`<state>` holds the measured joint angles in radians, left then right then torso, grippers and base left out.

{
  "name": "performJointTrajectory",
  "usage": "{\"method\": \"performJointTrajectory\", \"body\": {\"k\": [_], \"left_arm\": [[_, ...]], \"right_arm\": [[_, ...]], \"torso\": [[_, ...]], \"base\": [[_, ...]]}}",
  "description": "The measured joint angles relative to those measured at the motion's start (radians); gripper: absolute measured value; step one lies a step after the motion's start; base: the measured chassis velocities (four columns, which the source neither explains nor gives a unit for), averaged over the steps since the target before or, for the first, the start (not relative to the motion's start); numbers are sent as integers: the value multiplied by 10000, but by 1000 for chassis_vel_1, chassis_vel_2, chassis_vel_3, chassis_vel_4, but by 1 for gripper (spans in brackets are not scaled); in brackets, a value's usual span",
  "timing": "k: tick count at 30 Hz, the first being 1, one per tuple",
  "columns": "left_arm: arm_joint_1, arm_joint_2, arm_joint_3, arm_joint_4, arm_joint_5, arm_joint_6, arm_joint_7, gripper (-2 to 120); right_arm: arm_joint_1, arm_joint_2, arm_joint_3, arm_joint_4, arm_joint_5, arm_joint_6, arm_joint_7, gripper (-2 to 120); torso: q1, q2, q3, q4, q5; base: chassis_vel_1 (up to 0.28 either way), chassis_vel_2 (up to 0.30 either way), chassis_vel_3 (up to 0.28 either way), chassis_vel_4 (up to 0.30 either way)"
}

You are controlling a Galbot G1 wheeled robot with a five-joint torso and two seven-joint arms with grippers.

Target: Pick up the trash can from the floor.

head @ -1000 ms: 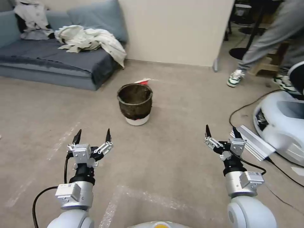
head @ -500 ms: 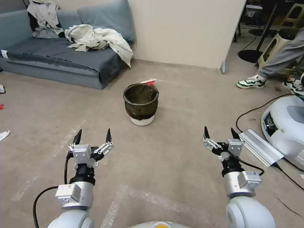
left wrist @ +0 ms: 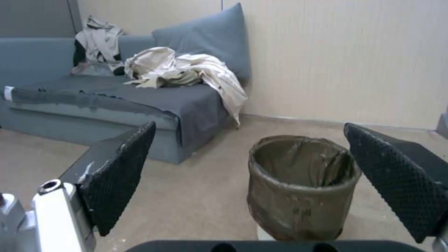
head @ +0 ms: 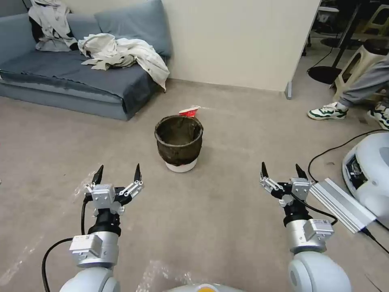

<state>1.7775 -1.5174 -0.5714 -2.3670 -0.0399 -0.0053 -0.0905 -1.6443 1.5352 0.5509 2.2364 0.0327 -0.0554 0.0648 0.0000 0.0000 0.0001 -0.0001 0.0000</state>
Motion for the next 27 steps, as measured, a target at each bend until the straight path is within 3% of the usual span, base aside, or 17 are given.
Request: {"method": "performJointTrajectory", "body": {"k": [27], "left_arm": [[-118, 82, -10, 87, -224, 256, -45, 100]], "right_arm": [[35, 47, -62, -172, -222, 11, 87, 100]], "torso": [[-1, 0, -1, 1, 0]], "base": [[-139, 134, 140, -133]]}}
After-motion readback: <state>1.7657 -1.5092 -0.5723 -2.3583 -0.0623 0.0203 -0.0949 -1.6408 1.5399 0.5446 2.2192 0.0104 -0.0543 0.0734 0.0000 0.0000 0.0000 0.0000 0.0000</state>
